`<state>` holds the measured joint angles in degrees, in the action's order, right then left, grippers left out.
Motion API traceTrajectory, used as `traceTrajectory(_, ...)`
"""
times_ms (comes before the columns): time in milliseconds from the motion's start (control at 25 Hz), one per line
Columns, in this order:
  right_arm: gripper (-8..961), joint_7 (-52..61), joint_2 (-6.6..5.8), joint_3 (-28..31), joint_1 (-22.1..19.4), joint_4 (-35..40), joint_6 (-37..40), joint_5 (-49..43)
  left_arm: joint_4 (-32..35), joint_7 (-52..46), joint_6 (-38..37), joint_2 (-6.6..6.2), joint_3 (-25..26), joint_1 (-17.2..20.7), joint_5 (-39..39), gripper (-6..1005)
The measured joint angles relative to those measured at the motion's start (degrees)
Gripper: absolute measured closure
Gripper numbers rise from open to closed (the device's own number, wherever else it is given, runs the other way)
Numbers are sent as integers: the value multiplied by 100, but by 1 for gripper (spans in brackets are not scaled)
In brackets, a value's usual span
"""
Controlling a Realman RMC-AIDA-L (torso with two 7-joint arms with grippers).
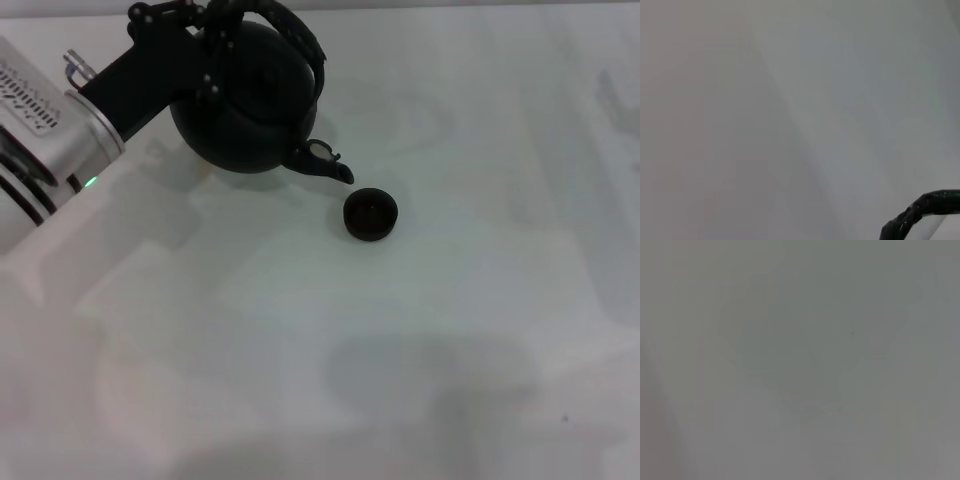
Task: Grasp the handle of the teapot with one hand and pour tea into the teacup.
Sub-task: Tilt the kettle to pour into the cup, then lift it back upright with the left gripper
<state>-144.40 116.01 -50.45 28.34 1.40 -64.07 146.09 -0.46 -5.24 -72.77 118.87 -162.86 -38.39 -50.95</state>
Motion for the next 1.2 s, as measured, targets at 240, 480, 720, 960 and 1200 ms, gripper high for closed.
traceTrajectory(240, 85, 0, 1, -2, 4, 6, 3, -2, 35, 96, 181, 14, 0, -84, 154, 877)
traceTrajectory(480, 85, 0, 1, -18, 5, -6, 0, -3, 100, 398, 285, 21, 0, -168, 164, 877)
traceTrajectory(720, 84, 0, 7, -21, 25, 11, -4, -2, 100, 472, 387, 23, 0, -243, 245, 879)
traceTrajectory(960, 84, 0, 9, -9, 65, 9, -6, -2, 98, 590, 409, 22, 0, -299, 290, 881)
traceTrajectory(1200, 84, 0, 10, 0, 66, 14, -9, -2, 98, 594, 505, 22, 0, -344, 337, 881)
